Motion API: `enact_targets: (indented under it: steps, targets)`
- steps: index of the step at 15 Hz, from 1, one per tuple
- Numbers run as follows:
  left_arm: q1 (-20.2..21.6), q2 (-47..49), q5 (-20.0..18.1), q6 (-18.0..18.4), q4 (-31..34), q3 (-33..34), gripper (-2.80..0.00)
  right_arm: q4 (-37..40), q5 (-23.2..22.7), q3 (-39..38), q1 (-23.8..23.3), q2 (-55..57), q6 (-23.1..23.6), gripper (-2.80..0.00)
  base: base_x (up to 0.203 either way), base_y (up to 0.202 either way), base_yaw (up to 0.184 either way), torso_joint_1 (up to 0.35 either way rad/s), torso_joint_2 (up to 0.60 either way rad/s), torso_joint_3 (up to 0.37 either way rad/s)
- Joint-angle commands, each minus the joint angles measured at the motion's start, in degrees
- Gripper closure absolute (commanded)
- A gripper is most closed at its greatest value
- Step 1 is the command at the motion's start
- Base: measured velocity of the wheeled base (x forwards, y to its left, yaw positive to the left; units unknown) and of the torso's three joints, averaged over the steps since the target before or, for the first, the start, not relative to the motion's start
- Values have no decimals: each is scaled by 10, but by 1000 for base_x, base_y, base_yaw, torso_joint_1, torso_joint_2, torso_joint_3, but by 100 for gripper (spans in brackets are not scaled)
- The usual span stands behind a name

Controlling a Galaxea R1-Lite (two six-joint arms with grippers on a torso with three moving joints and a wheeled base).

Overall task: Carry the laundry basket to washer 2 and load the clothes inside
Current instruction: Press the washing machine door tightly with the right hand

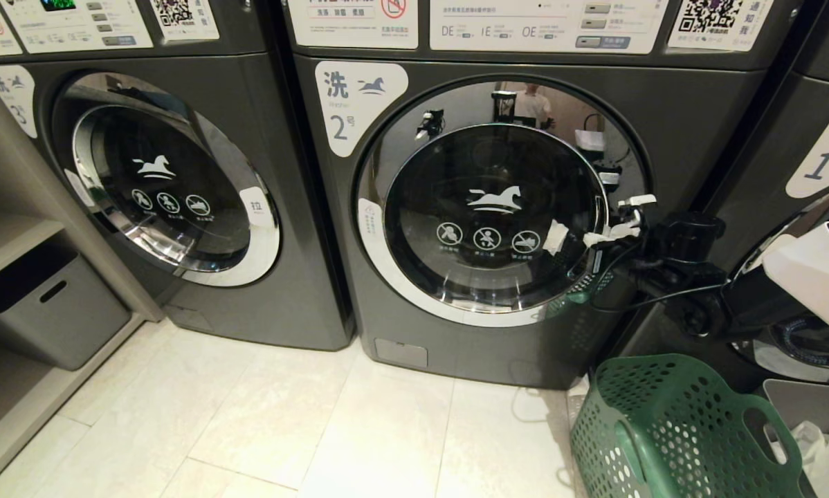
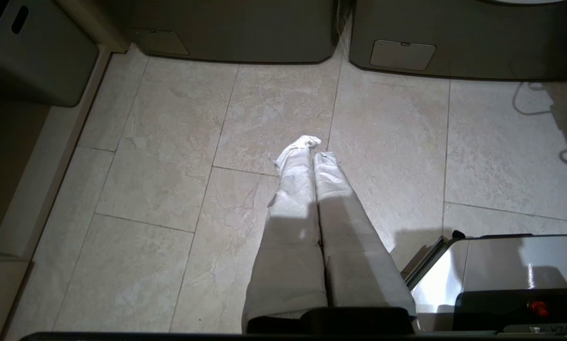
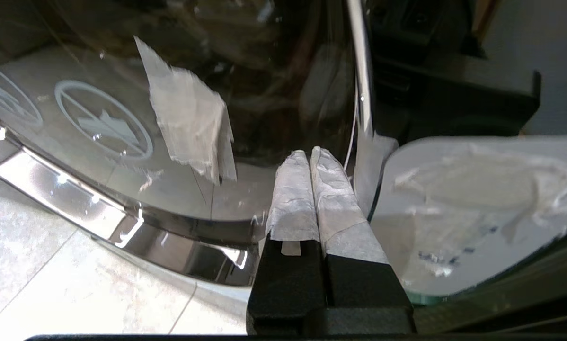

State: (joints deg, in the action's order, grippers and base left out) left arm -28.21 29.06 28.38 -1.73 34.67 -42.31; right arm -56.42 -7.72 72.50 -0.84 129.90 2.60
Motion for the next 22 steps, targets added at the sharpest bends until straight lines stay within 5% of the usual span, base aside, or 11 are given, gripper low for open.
enact_targets:
  steps: [1, 6, 12, 22]
  targets:
    - [1, -3, 2, 0, 2, 4, 0, 1, 3, -10, -14, -5, 1, 0, 0, 0, 0, 0, 0, 0]
    - [2, -21, 2, 0, 3, 15, 0, 19, 6, -12, -32, -19, 1, 0, 0, 0, 0, 0, 0, 0]
    - [2, -30, 3, 0, 3, 28, 0, 7, -51, -180, -31, -104, -2, 0, 0, 0, 0, 0, 0, 0]
    - [18, -69, 6, 1, 28, 36, 0, -12, -54, -127, -29, -74, -1, 0, 0, 0, 0, 0, 0, 0]
